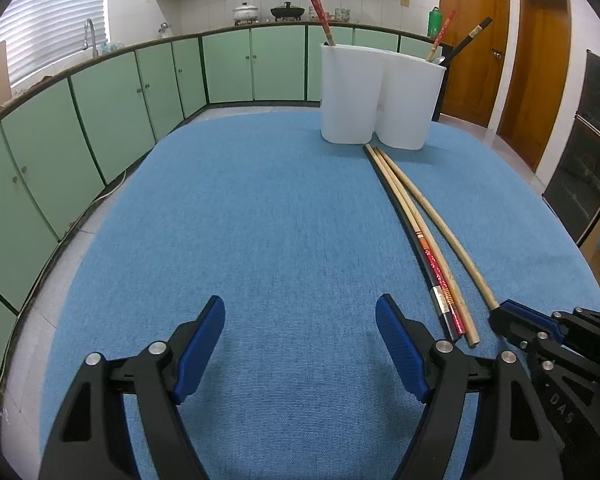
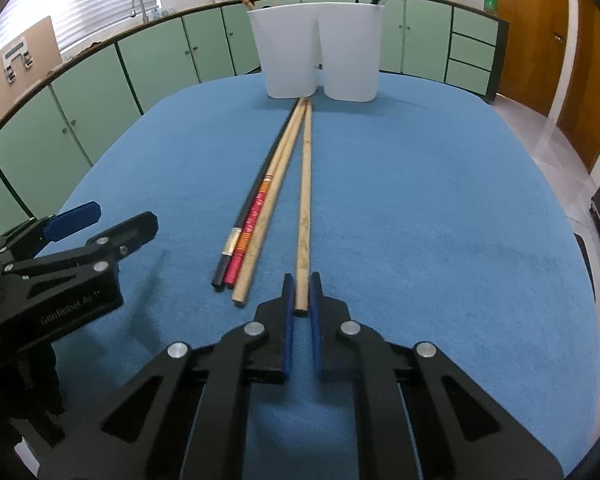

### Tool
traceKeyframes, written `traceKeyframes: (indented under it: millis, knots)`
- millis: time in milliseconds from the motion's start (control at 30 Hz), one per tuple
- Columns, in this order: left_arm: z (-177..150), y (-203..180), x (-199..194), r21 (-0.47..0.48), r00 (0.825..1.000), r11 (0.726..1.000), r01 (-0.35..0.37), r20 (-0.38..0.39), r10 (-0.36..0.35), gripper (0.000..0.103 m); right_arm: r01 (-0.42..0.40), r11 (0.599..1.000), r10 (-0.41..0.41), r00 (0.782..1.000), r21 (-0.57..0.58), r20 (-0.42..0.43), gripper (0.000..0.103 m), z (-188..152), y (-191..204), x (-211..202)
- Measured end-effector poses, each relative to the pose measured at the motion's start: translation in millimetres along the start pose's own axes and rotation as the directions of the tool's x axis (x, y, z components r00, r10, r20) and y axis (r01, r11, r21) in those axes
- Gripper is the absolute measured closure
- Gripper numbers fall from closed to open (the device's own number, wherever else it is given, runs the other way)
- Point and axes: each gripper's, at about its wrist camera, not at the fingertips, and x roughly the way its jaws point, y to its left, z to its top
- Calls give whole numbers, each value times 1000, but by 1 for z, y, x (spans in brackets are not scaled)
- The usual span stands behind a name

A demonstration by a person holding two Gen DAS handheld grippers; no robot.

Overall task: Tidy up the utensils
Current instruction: 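Grasp a plain wooden chopstick with the right tool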

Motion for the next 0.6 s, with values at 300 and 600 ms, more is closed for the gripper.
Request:
traceKeyframes:
  millis: [300,600]
  knots:
    - [0,-3,0,-5,1000,1000,19,-7,-19,27,65,994,-65,998,85,5,97,-5,-35,-8]
    - [-3,-21,0,0,997,997,78,-27,-78,27,66,991,-67,998,115,10,97,-6,-50,-7]
